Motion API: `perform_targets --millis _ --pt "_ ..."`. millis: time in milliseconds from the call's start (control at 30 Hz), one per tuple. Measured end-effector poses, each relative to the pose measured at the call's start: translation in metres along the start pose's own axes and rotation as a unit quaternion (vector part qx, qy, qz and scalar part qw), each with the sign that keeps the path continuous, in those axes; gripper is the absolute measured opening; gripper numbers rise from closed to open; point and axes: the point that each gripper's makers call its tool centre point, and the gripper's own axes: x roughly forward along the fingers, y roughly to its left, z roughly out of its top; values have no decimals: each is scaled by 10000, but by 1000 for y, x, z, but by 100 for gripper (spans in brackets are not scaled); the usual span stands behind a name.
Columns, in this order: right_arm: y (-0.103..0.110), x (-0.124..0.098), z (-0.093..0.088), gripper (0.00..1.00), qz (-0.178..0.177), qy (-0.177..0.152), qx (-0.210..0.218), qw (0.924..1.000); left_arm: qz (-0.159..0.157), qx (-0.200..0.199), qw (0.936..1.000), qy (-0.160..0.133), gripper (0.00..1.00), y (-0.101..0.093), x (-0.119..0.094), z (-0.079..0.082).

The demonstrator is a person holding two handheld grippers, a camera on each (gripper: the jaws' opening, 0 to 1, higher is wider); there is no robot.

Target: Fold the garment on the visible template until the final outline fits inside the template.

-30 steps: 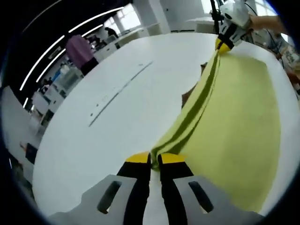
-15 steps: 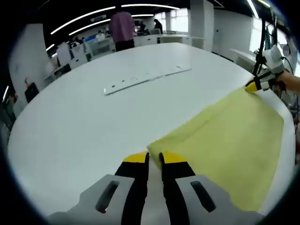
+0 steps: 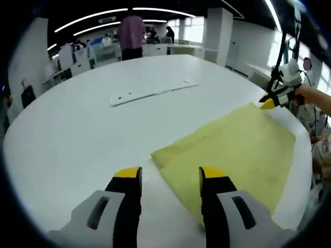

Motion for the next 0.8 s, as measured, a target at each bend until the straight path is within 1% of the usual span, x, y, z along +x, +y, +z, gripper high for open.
perform_targets --millis 133,300,633,700,800 --pt "9 -12 -3 46 202 2 -109 9997 -188 -60 9998 -102 48 -10 -12 1" --pt "21 -29 -9 48 379 -26 -146 9992 -321 -124 9993 -123 52 -22 -28 -4" --pt "31 -57 -31 48 390 48 -354 9986 -550 13 9984 -156 56 -48 -54 -19" --pt "33 -62 -37 48 369 72 -423 9984 -566 21 9983 -141 56 -51 -58 -23" --pt "38 -71 -48 48 423 91 -403 9983 -598 58 9981 -111 57 -58 -65 -30"
